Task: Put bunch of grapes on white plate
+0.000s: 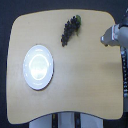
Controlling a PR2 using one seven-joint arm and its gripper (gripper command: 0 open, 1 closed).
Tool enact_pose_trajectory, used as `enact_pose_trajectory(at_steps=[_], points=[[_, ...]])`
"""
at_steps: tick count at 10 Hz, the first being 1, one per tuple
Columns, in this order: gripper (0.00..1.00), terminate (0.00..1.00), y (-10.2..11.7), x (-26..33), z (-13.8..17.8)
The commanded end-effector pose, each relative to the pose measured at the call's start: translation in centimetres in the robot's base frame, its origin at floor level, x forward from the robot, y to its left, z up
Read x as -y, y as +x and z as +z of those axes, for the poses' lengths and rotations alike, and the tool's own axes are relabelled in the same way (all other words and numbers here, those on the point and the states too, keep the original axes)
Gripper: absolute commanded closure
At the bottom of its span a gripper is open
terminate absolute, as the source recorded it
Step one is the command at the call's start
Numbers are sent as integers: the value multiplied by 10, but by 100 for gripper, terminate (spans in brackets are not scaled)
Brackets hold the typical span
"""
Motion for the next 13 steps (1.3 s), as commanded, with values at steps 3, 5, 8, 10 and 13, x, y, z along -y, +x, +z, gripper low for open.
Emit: enact_pose_trajectory(at_steps=[3, 5, 8, 10, 13], points=[[0, 0, 7, -6, -7], [0, 0, 24, -25, -8], [0, 0, 59, -65, -11], [0, 0, 90, -89, -20], [0, 0, 132, -139, -44]])
